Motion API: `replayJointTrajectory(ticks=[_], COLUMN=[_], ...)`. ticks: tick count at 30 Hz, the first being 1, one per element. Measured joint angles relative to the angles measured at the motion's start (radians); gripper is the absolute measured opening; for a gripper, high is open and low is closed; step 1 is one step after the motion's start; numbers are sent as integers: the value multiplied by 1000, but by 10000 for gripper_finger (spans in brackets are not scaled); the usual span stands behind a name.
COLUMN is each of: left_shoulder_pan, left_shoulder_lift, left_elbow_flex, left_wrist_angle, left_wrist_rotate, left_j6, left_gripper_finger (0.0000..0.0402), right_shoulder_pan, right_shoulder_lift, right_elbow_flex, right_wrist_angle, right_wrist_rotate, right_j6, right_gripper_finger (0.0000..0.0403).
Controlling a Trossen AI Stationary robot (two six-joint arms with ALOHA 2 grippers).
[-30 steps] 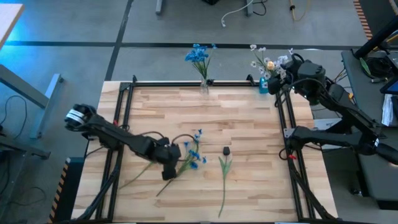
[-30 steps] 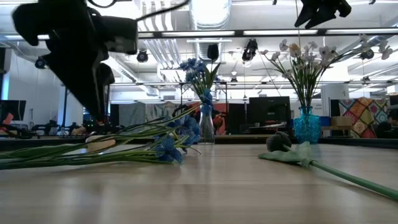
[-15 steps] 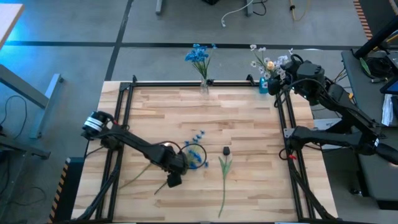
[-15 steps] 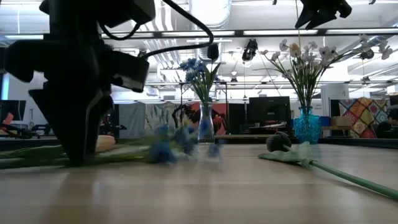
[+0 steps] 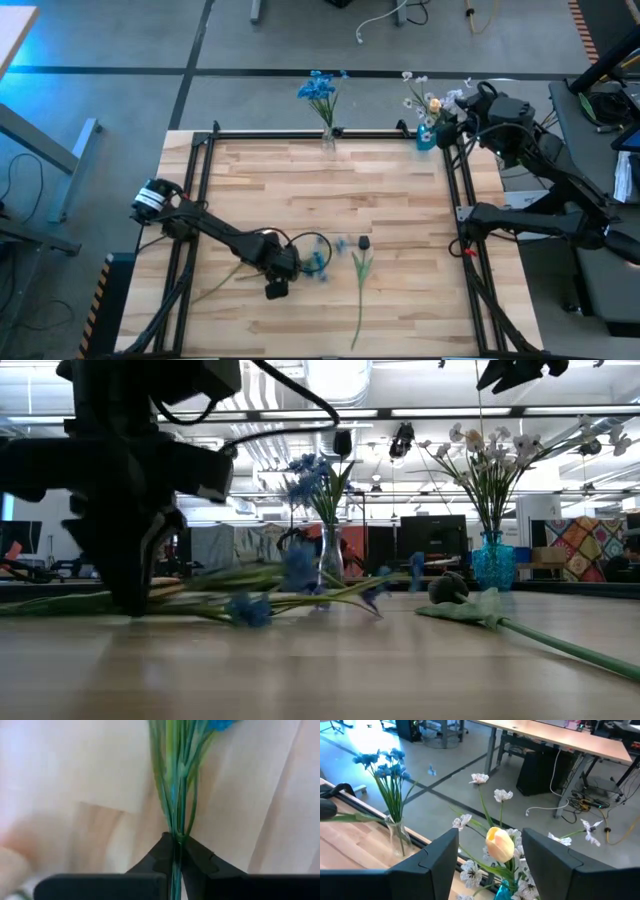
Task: Sort flowers into vase by color
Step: Put the blue flowers into the transparent vase
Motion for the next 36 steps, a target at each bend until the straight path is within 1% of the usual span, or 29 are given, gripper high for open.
replayJointTrajectory(ticks=[4, 7, 10, 12, 14, 17, 19, 22, 24, 27, 32, 34, 36], left_shoulder_pan=[2, 12, 42, 76, 119, 204, 276, 396, 480, 604, 776, 820, 854], left_shoulder_lift=[-100, -200, -310, -377, -436, -506, -533, -548, -544, -508, -400, -342, -284], left_elbow_flex=[-38, -85, -166, -233, -304, -404, -461, -515, -530, -533, -470, -437, -395], left_wrist_angle=[54, 176, 390, 537, 700, 968, 1131, 1332, 1430, 1558, 1733, 1797, 1840], left_wrist_rotate=[-104, -180, -252, -281, -302, -296, -255, -158, -87, 35, 202, 240, 252], left_j6=[31, 69, 147, 221, 310, 453, 532, 612, 646, 683, 700, 715, 729], left_gripper_finger=[7, 3, 2, 1, 1, 1, 1, 0, 0, 0, 0, 0, 0], right_shoulder_pan=[17, 52, 108, 147, 182, 233, 266, 318, 349, 396, 460, 477, 489], right_shoulder_lift=[-2, -7, -7, -7, -7, -7, -5, -5, -5, -4, 19, 36, 53], right_elbow_flex=[6, 5, 4, 4, 4, 4, 4, 2, 1, -2, -7, -8, -9], right_wrist_angle=[-13, -17, -14, -7, 1, 26, 46, 69, 86, 115, 169, 186, 206], right_wrist_rotate=[-22, -26, -25, -21, -18, -6, 21, 58, 76, 88, 89, 89, 90], right_j6=[-7, -17, -33, -41, -53, -71, -89, -113, -130, -155, -187, -200, -214], right_gripper_finger=[195, 182, 165, 150, 131, 98, 73, 41, 26, 18, 16, 16, 16])
